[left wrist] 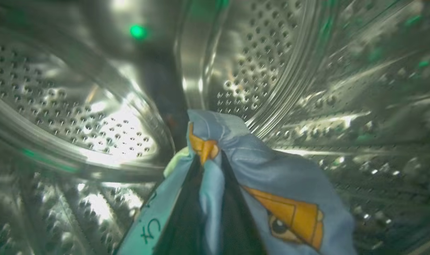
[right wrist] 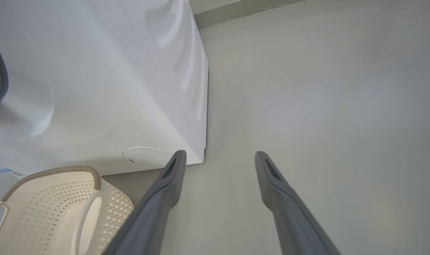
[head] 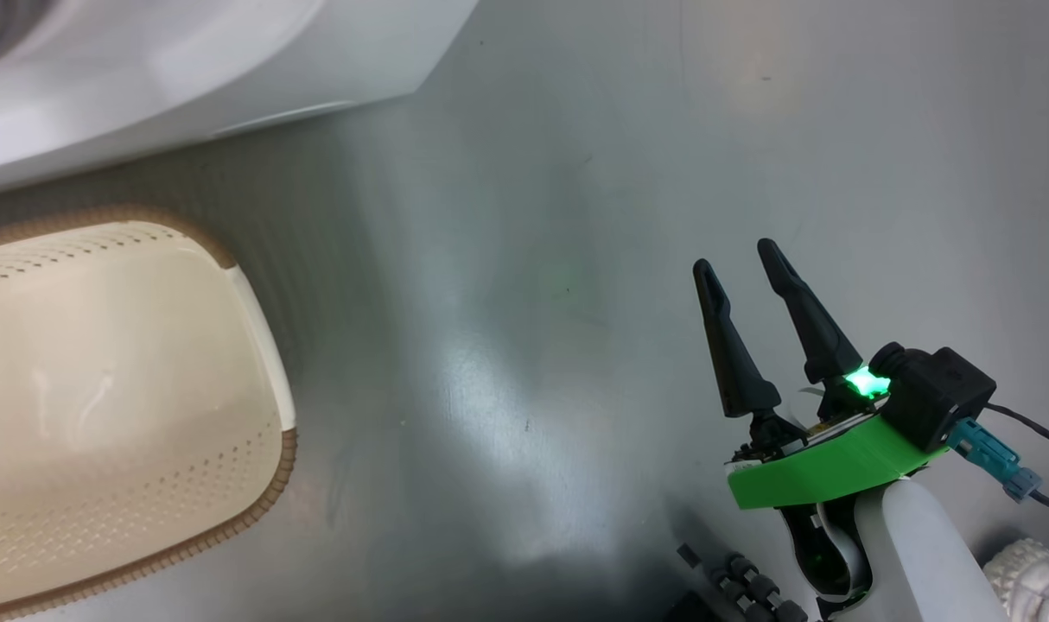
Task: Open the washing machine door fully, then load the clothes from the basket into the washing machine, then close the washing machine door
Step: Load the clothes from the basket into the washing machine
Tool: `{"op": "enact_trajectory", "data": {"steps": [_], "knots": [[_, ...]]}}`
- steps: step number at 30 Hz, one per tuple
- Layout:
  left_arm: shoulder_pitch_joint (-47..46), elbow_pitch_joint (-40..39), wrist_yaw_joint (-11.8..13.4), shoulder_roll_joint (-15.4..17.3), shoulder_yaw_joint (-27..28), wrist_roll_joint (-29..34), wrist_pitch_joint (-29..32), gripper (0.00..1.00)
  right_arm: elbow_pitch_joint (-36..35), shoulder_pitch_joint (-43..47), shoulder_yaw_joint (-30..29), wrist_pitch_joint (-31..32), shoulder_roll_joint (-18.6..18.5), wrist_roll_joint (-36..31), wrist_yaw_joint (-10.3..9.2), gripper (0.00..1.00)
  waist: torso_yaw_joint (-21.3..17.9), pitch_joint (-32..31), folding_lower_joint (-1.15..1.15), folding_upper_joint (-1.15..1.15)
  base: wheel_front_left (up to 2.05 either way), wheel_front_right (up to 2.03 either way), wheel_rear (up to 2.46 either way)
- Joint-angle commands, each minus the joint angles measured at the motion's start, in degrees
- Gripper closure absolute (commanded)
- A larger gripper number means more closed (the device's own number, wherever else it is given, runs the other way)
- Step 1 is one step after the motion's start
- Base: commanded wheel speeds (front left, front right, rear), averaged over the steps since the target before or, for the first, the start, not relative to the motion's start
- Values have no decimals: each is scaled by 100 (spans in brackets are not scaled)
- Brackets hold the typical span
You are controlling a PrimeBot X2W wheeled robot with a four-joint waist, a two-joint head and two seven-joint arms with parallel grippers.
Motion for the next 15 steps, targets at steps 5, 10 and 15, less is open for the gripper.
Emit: {"op": "enact_trajectory", "data": {"steps": [5, 10, 15], "knots": [[160, -2184, -13, 408, 423, 380, -44, 100, -148, 38, 187, -27, -7, 141, 9, 0, -109, 215, 0, 0, 0, 0, 0], [555, -2580, -15, 367, 641, 487, -44, 100, -109, 15, 183, -27, -7, 160, 9, 0, -93, 212, 0, 0, 0, 0, 0], [696, -2301, -15, 284, 690, 413, -45, 0, -72, -20, 161, -27, -7, 153, 9, 0, -19, 157, 0, 0, 0, 0, 0]]}}
